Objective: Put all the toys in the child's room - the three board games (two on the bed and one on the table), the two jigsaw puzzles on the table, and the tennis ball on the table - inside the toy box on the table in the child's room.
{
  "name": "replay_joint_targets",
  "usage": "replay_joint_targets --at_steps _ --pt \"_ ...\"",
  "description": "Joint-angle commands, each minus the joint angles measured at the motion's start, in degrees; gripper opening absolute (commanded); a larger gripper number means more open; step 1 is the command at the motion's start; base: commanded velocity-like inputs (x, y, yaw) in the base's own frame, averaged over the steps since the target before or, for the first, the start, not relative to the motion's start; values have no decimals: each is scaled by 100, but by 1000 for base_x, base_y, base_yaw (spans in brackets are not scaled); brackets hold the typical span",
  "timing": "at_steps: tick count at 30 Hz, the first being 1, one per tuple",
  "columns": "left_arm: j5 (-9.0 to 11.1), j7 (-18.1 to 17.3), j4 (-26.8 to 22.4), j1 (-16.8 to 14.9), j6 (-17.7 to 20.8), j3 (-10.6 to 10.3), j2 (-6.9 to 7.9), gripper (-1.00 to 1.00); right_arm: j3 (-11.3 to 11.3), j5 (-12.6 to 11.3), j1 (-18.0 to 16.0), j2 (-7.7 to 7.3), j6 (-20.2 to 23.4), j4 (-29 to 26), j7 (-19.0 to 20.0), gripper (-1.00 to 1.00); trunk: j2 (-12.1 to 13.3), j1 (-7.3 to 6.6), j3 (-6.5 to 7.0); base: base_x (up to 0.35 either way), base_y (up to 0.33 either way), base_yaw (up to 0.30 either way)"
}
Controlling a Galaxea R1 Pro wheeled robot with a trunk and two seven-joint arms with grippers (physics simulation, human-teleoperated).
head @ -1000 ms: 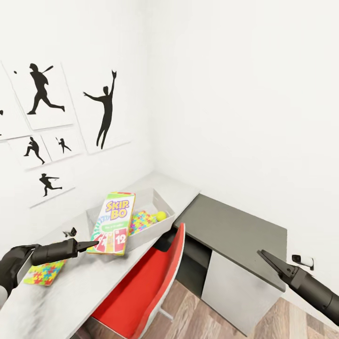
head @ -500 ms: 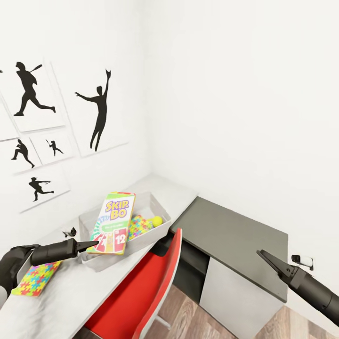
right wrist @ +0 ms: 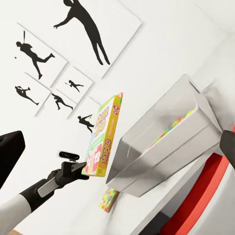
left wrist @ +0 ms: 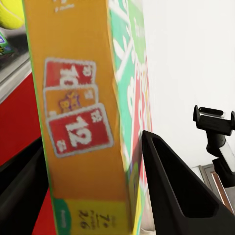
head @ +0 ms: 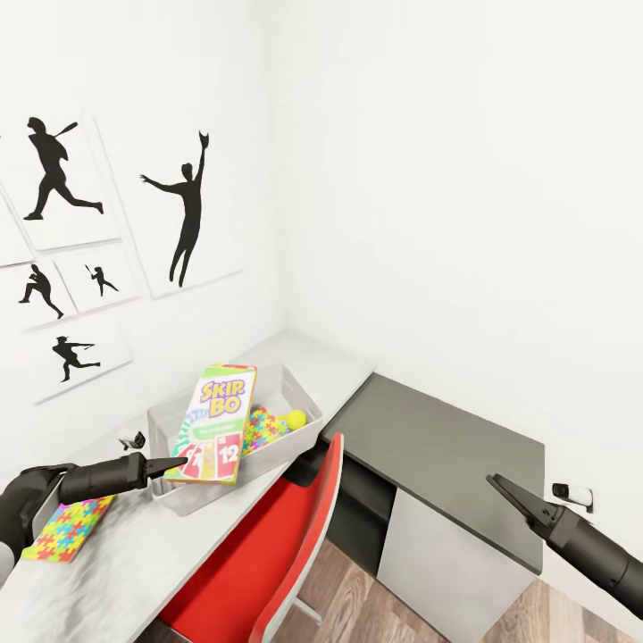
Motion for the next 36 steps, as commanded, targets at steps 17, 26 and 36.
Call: replay_joint_targets --at_steps 17,26,36 --pt "-1350 -21 -665 -1010 435 -80 15 -100 1 -29 -5 -1 42 0 -33 100 -13 4 -13 0 0 0" --pt "-2317 -21 -743 -1590 400 -99 -9 -100 1 -29 -5 -1 42 0 -32 100 -13 4 -13 0 0 0" --pt "-3223 -21 -748 -1968 -126 -102 16 -100 -5 -29 -5 -3 53 0 -25 100 -13 4 -13 0 0 0"
